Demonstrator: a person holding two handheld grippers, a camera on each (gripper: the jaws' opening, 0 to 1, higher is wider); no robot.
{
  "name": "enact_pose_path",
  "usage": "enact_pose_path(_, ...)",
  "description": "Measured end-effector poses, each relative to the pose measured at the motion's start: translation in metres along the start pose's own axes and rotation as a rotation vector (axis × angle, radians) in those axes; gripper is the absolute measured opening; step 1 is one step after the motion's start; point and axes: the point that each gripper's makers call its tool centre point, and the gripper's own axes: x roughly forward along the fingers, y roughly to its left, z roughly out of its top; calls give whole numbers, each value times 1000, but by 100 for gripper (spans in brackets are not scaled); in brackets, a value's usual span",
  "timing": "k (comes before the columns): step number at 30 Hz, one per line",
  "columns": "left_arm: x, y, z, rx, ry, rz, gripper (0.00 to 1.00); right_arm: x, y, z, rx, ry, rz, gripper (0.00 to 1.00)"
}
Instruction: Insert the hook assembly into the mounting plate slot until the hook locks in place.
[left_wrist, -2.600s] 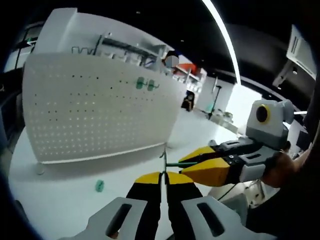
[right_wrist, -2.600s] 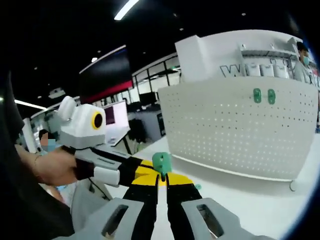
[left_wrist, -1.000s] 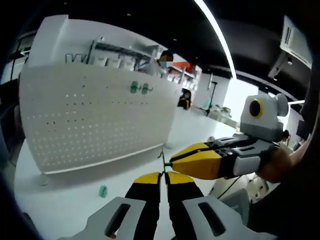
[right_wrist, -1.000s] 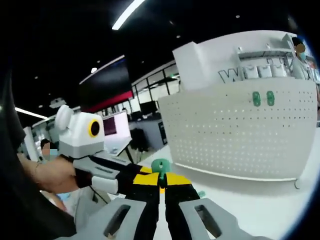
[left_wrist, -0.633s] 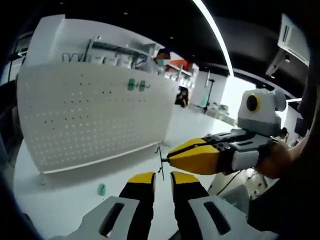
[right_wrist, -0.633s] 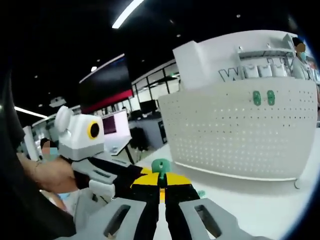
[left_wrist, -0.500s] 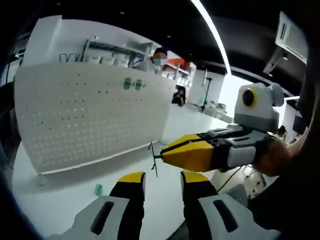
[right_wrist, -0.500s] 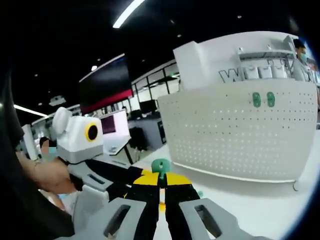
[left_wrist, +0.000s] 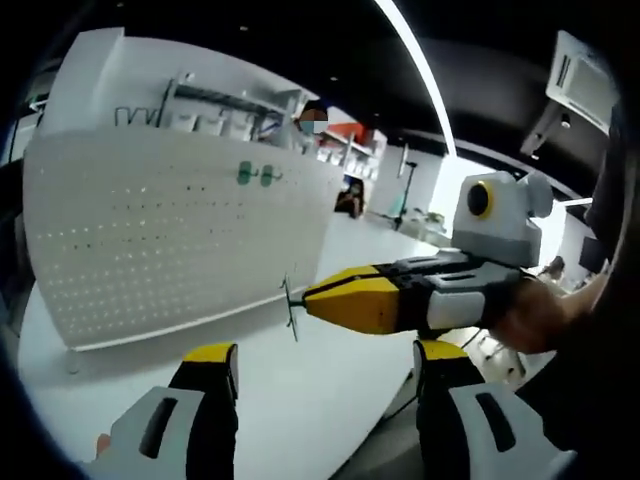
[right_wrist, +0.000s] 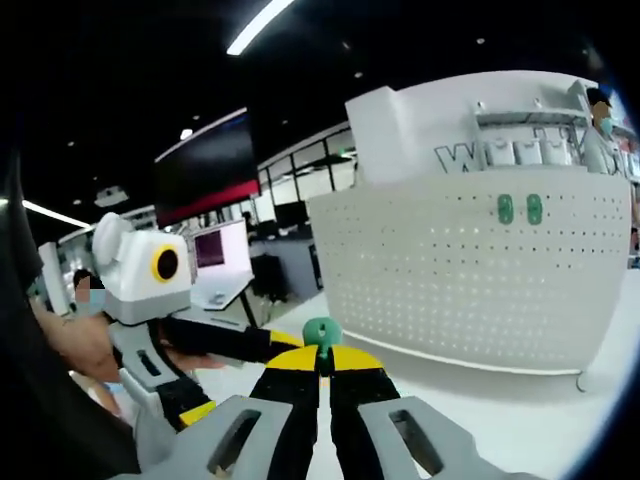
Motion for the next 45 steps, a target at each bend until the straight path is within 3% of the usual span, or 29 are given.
enact_pose_path(14, -6, -2, 7, -47, -33, 2, 100, 1, -11, 2, -16, 1, -24, 0)
enact_pose_path(20, -8, -3, 11, -43, -48, 6, 100, 3, -22, 6, -28, -4, -48, 0)
enact_pose_path(22, -9, 5, 11, -63, -50, 37, 100, 2, -25, 9, -34, -11, -57, 0)
enact_pose_path(27, -15, 10, 20, -81, -84, 49, 100, 0, -42, 17, -65, -25, -101, 0)
enact_pose_path(33, -26, 33, 18, -85, -90, 111, 100, -5, -64, 28, -76, -47, -160, 0)
enact_pose_path(45, -42, 52, 15, -96, -94, 164, 100, -21, -132, 53, -105, -97, -314, 0)
